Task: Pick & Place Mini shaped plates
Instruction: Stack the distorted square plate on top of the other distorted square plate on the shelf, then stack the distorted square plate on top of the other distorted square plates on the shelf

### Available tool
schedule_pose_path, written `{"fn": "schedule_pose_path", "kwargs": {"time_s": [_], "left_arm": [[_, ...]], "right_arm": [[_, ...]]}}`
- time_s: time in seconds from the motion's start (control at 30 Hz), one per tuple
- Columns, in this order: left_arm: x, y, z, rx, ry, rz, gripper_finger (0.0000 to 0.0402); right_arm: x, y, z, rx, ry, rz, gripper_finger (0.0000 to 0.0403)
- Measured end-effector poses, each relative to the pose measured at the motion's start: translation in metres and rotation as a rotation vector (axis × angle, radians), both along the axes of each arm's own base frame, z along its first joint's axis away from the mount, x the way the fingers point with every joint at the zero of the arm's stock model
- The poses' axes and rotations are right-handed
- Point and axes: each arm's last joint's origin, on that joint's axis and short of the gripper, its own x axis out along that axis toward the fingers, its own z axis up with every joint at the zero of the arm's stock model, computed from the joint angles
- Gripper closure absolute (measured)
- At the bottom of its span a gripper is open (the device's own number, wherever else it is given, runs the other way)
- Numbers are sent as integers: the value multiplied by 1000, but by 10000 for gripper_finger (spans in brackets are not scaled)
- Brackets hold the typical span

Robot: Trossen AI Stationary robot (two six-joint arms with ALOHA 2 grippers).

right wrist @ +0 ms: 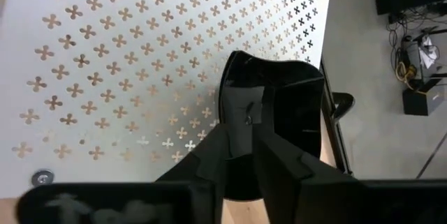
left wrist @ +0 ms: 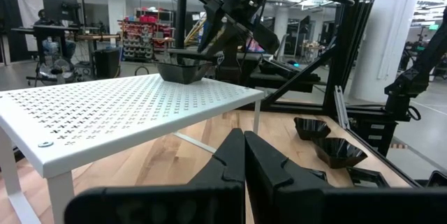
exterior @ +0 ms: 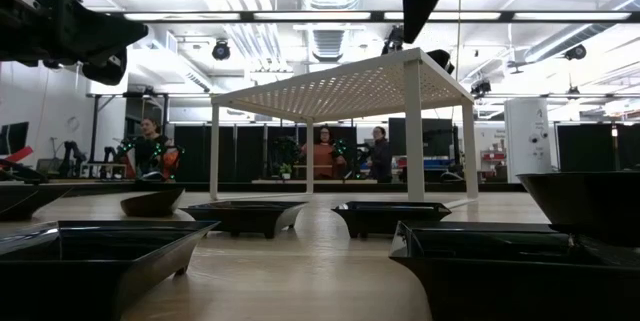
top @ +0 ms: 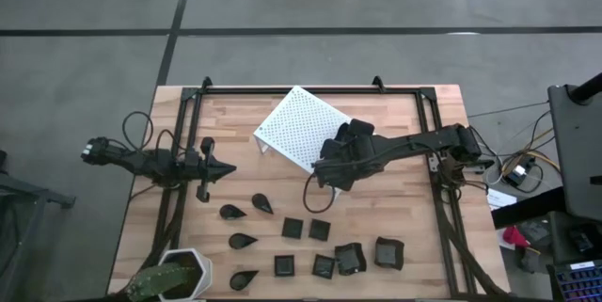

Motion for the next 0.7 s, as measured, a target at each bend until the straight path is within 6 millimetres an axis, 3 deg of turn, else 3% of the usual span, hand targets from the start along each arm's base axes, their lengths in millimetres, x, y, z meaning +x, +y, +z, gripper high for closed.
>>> {"fn": "schedule_pose_path", "kwargs": {"time_s": [0.37, 0.7], "left_arm": [[0, 0, 0, 0, 0, 1, 401], [0, 0, 0, 0, 0, 1, 401]], "right_arm": [[-1, 11, 15, 29, -45, 33, 289], [-10, 51, 16, 122, -20, 174, 304]]}}
